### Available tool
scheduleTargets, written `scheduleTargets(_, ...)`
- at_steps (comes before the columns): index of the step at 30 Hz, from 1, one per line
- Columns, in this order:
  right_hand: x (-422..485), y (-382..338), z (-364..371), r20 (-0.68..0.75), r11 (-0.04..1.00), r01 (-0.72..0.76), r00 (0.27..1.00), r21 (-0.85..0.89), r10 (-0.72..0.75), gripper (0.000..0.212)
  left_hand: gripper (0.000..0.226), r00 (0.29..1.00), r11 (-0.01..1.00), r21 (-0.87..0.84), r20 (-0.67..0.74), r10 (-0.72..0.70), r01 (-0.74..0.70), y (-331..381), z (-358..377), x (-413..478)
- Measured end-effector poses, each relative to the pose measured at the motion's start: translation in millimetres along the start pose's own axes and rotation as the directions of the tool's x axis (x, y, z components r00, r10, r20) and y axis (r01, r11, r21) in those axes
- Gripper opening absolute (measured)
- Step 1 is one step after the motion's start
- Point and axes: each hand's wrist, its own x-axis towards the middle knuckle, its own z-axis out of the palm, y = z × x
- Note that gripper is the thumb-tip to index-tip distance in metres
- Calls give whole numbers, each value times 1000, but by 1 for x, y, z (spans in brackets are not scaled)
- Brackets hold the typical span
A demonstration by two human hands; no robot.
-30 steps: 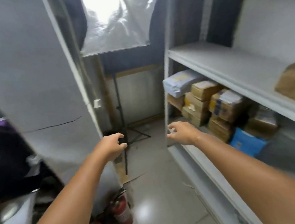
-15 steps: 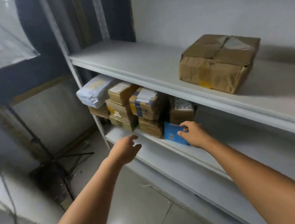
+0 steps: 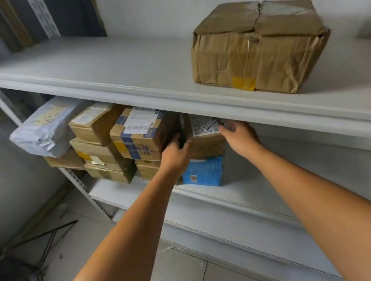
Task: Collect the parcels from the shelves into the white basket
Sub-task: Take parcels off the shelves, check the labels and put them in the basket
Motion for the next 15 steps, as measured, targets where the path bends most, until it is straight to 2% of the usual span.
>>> scheduleTargets(3,17,9,13,10,996,-23,1000,90,22,47,54,1000,999,-30,27,-9,10,-3,11,23)
scheduleTargets(8,23,16,33,27,942,-66,998,330,61,19,48,998,994,-105,62,16,-10,-8,20,36)
scheduleTargets(12,11,18,32,7,918,-75,997,390,78,11,49,995,981,-192,98,8,11,-9,14,28)
scheduleTargets(15,-10,17,26,9,912,-78,997,404,81,18,49,989,959,-273,145,-41,79,-6,9,13)
